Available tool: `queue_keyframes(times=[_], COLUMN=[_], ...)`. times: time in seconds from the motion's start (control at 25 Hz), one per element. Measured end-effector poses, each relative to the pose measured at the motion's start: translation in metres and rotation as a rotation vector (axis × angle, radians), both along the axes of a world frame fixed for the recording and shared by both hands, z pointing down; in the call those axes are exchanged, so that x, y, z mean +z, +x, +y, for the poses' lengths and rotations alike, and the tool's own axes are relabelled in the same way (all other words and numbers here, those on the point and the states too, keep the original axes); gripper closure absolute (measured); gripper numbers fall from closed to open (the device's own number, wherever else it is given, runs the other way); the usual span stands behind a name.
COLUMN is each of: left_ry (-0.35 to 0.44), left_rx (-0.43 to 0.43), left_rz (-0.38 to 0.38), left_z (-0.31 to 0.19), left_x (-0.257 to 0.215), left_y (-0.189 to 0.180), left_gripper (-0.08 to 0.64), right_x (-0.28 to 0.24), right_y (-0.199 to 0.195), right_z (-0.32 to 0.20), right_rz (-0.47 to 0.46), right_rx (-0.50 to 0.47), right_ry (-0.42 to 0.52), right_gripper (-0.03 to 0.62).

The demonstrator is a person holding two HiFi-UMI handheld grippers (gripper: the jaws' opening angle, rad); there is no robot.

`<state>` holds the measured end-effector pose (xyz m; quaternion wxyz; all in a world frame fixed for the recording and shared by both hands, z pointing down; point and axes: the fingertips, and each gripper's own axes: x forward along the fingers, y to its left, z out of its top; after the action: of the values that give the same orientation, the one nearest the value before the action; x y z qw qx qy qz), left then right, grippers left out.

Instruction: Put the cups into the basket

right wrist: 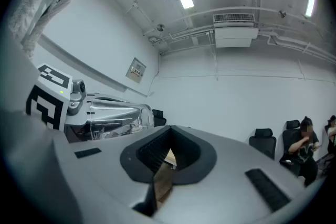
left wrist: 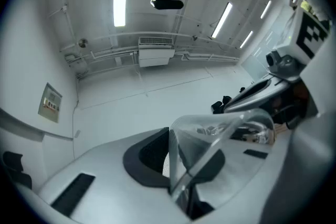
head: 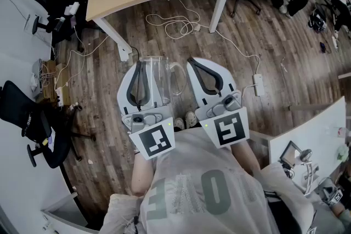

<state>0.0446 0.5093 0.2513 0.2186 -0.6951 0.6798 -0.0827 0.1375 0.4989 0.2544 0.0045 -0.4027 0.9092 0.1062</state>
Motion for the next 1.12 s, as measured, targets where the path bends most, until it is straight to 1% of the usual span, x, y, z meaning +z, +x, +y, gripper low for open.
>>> queue_keyframes(times=[0.12, 0.32, 0.44, 0.56, 0.64, 0.76, 0.96, 1.12], left_ry=[-0.001, 0.000, 0.001, 0.002, -0.014, -0.059, -0.104, -0.121], left_rx=[0.014, 0.026, 0.022, 0.007, 0.002, -0.005, -0.014, -0.003], left_rz=[-0.036, -0.041, -0.054, -0.059, -0.042, -0.024, -0.031, -0.062], left_z=[-0.003, -0.002, -0.006, -0.011, -0.014, -0.018, -0.026, -0.048], left_x=[0.000, 0.000, -0.001, 0.001, 0.007, 0.020, 0.039, 0.051], left_y=[0.004, 0.003, 0.002, 0.000, 0.001, 0.002, 0.002, 0.004], left_gripper=[0.522, 0.522, 0.522, 0.522, 0.522, 0.522, 0.522, 0.522], right_x=[0.000, 0.001, 0.001, 0.004, 0.006, 0.016, 0.033, 0.044], right_y=[-0.001, -0.002, -0.001, 0.003, 0.008, 0.014, 0.012, 0.008], right_z=[-0.003, -0.003, -0.007, -0.011, -0.015, -0.021, -0.030, -0.051], right_rz=[0.003, -0.001, 0.005, -0.009, -0.019, -0.021, -0.001, 0.019], right_rx=[0.007, 0.020, 0.026, 0.024, 0.024, 0.026, 0.011, 0.010], right_ry=[0.002, 0.005, 0.009, -0.004, -0.010, -0.033, -0.072, -0.081], right_gripper=[0.595, 0.595, 0.595, 0.595, 0.595, 0.595, 0.595, 0.595])
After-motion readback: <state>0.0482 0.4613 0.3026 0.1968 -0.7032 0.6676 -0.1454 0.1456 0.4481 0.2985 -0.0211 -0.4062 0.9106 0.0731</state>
